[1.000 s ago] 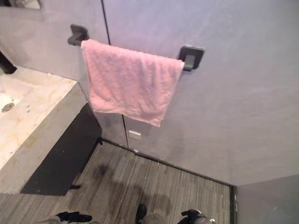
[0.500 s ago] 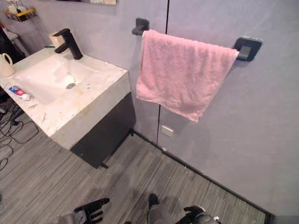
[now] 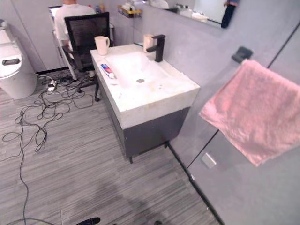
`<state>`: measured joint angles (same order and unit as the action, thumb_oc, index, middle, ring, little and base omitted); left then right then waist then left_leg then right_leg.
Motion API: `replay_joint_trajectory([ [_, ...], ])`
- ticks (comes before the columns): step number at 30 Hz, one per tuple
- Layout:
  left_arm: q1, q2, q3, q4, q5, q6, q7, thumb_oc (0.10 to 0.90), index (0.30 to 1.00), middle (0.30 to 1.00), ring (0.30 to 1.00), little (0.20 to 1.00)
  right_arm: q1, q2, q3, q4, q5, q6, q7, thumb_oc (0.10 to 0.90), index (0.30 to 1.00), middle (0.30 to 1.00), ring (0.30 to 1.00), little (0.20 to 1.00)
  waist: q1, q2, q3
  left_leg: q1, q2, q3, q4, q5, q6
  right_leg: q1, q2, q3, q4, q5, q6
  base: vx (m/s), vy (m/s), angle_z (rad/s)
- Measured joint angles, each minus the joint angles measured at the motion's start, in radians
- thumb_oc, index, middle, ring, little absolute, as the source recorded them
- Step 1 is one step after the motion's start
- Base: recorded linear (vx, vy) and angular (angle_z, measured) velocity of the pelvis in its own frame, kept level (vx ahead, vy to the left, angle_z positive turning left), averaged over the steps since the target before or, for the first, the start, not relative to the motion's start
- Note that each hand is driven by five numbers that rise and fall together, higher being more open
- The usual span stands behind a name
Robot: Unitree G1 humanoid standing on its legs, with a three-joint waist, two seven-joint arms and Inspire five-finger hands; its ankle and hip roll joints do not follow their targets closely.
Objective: Organize the bathroom.
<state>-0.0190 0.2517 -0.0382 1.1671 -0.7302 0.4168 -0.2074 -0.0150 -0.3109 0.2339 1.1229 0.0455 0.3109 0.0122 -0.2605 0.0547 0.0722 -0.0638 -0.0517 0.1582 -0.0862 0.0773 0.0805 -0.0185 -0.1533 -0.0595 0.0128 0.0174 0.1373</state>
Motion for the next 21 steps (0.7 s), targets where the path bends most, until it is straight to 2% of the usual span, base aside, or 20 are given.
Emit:
replay_joint_trajectory([
  [2, -0.02, -0.019, -0.024, -0.007, 0.021, 0.02, 0.014, 0.8, 0.9, 0.9, 0.9, 0.9, -0.008, -0.029, -0.008, -0.031, 0.002, -0.004, 0.002, 0.8, 0.9, 0.9, 0.9, 0.9, -0.019, 0.035, 0.01, -0.002, -0.001, -0.022, 0.0, 0.001, -0.003, -0.012, 0.004, 0.003, 0.027, -0.04, -0.005, -0.08, -0.099, 0.25],
  [4, -0.019, -0.023, -0.025, -0.009, 0.033, 0.024, 0.026, 0.8, 0.9, 0.9, 0.9, 0.9, 0.0, -0.028, -0.007, -0.039, 0.002, -0.009, 0.004, 0.8, 0.9, 0.9, 0.9, 0.9, -0.021, 0.038, 0.003, -0.004, 0.0, -0.03, -0.002, 0.004, -0.009, -0.008, 0.011, 0.006, 0.022, -0.056, -0.007, -0.03, -0.023, 0.19],
  [5, -0.019, -0.028, -0.025, -0.009, 0.034, 0.024, 0.034, 0.8, 0.9, 0.9, 0.9, 0.9, 0.002, -0.031, -0.007, -0.036, 0.001, -0.012, 0.004, 0.8, 0.9, 0.9, 0.9, 0.9, -0.021, 0.042, -0.001, -0.017, 0.006, -0.034, -0.002, 0.007, -0.022, 0.0, 0.02, 0.003, 0.016, -0.057, -0.008, -0.07, 0.001, 0.27],
  [6, -0.021, -0.04, -0.026, -0.009, 0.035, 0.023, 0.046, 0.8, 0.9, 0.9, 0.9, 0.9, 0.007, -0.042, -0.008, -0.035, 0.002, -0.01, 0.002, 0.8, 0.9, 0.9, 0.9, 0.9, -0.029, 0.058, -0.009, -0.034, 0.021, -0.04, -0.002, 0.011, -0.038, -0.002, 0.037, -0.018, 0.005, -0.057, -0.016, -0.07, 0.037, 0.42],
  [7, -0.023, -0.044, -0.026, -0.01, 0.035, 0.018, 0.052, 0.8, 0.9, 0.9, 0.9, 0.9, 0.015, -0.048, -0.008, -0.04, 0.001, -0.011, 0.0, 0.8, 0.9, 0.9, 0.9, 0.9, -0.029, 0.066, -0.006, -0.05, 0.028, -0.059, 0.028, 0.024, -0.07, 0.002, 0.046, -0.035, 0.006, -0.054, -0.029, -0.07, 0.048, 0.45],
  [9, -0.03, -0.044, -0.026, -0.012, 0.034, 0.007, 0.056, 0.8, 0.9, 0.9, 0.9, 0.9, 0.02, -0.049, -0.007, -0.039, 0.001, -0.012, -0.001, 0.8, 0.9, 0.9, 0.9, 0.9, -0.03, 0.065, -0.005, -0.081, 0.031, -0.08, 0.087, 0.014, -0.084, 0.002, 0.041, -0.056, 0.008, -0.058, -0.041, -0.01, 0.074, 0.32],
  [11, -0.034, -0.049, -0.027, -0.011, 0.035, -0.005, 0.067, 0.8, 0.9, 0.9, 0.9, 0.9, 0.021, -0.056, -0.007, -0.039, 0.002, -0.01, -0.003, 0.8, 0.9, 0.9, 0.9, 0.9, -0.019, 0.072, -0.002, -0.104, 0.059, -0.089, 0.116, -0.014, -0.108, -0.012, 0.054, -0.074, 0.042, -0.078, -0.07, 0.03, 0.144, 0.17],
  [12, -0.035, -0.05, -0.026, -0.012, 0.035, -0.012, 0.069, 0.8, 0.9, 0.9, 0.9, 0.9, 0.018, -0.059, -0.008, -0.042, 0.002, -0.012, -0.004, 0.8, 0.9, 0.9, 0.9, 0.9, -0.018, 0.07, 0.0, -0.106, 0.062, -0.086, 0.124, -0.022, -0.119, -0.015, 0.053, -0.078, 0.046, -0.077, -0.075, 0.1, 0.281, 0.05],
  [13, -0.037, -0.049, -0.022, -0.012, 0.054, -0.029, 0.068, 0.8, 0.9, 0.9, 0.9, 0.9, 0.014, -0.065, -0.006, -0.052, 0.019, -0.013, -0.017, 0.8, 0.9, 0.9, 0.9, 0.9, -0.018, 0.059, 0.005, -0.122, 0.067, -0.088, 0.174, -0.069, -0.108, -0.013, 0.036, -0.093, 0.044, -0.069, -0.083, 0.13, 0.328, 0.1],
  [14, -0.057, -0.045, -0.022, 0.0, 0.106, -0.044, 0.068, 0.8, 0.9, 0.9, 0.9, 0.9, 0.007, -0.069, -0.002, -0.063, 0.054, -0.011, -0.041, 0.8, 0.9, 0.9, 0.9, 0.9, -0.021, 0.037, 0.005, -0.139, 0.086, -0.116, 0.243, -0.101, -0.11, -0.016, 0.018, -0.096, 0.044, -0.068, -0.082, 0.15, 0.367, 0.11],
  [15, -0.064, -0.045, -0.025, 0.001, 0.134, -0.047, 0.073, 0.8, 0.9, 0.9, 0.9, 0.9, 0.001, -0.074, 0.004, -0.065, 0.079, -0.005, -0.053, 0.8, 0.9, 0.9, 0.9, 0.9, -0.024, 0.027, 0.008, -0.137, 0.111, -0.123, 0.266, -0.112, -0.126, -0.016, 0.004, -0.091, 0.048, -0.069, -0.08, 0.13, 0.317, 0.08],
  [17, -0.071, -0.05, -0.027, 0.001, 0.177, -0.055, 0.076, 0.8, 0.9, 0.9, 0.9, 0.9, -0.005, -0.087, 0.002, -0.079, 0.116, 0.001, -0.084, 0.8, 0.9, 0.9, 0.9, 0.9, -0.028, 0.025, 0.012, -0.14, 0.166, -0.166, 0.326, -0.124, -0.151, -0.024, -0.013, -0.085, 0.052, -0.065, -0.072, 0.23, 0.532, -0.04],
  [18, -0.074, -0.056, -0.034, 0.005, 0.188, -0.066, 0.082, 0.8, 0.9, 0.9, 0.9, 0.9, -0.011, -0.088, -0.004, -0.079, 0.124, 0.002, -0.106, 0.8, 0.9, 0.9, 0.9, 0.9, -0.036, 0.027, 0.013, -0.135, 0.195, -0.195, 0.352, -0.126, -0.16, -0.034, -0.026, -0.066, 0.054, -0.063, -0.05, 0.32, 0.849, -0.07],
  [19, -0.081, -0.067, -0.049, 0.013, 0.183, -0.073, 0.096, 0.8, 0.9, 0.9, 0.9, 0.9, -0.023, -0.101, -0.026, -0.075, 0.115, 0.002, -0.111, 0.8, 0.9, 0.9, 0.9, 0.9, -0.043, 0.034, 0.023, -0.11, 0.207, -0.128, 0.315, -0.124, -0.156, -0.043, -0.051, -0.058, 0.068, -0.063, -0.022, 0.29, 0.79, -0.03],
  [20, -0.089, -0.079, -0.064, 0.015, 0.182, -0.075, 0.098, 0.8, 0.9, 0.9, 0.9, 0.9, -0.029, -0.119, -0.028, -0.075, 0.112, 0.002, -0.11, 0.8, 0.9, 0.9, 0.9, 0.9, -0.052, 0.043, 0.04, -0.084, 0.196, -0.081, 0.283, -0.129, -0.164, -0.052, -0.073, -0.045, 0.086, -0.064, -0.015, 0.25, 0.608, 0.22],
  [21, -0.106, -0.101, -0.076, 0.023, 0.179, -0.081, 0.105, 0.8, 0.9, 0.9, 0.9, 0.9, -0.033, -0.139, -0.042, -0.078, 0.09, -0.011, -0.105, 0.8, 0.9, 0.9, 0.9, 0.9, -0.079, 0.061, 0.056, -0.076, 0.169, -0.025, 0.254, -0.167, -0.174, -0.064, -0.106, -0.034, 0.114, -0.066, -0.011, 0.23, 0.464, 0.32],
])
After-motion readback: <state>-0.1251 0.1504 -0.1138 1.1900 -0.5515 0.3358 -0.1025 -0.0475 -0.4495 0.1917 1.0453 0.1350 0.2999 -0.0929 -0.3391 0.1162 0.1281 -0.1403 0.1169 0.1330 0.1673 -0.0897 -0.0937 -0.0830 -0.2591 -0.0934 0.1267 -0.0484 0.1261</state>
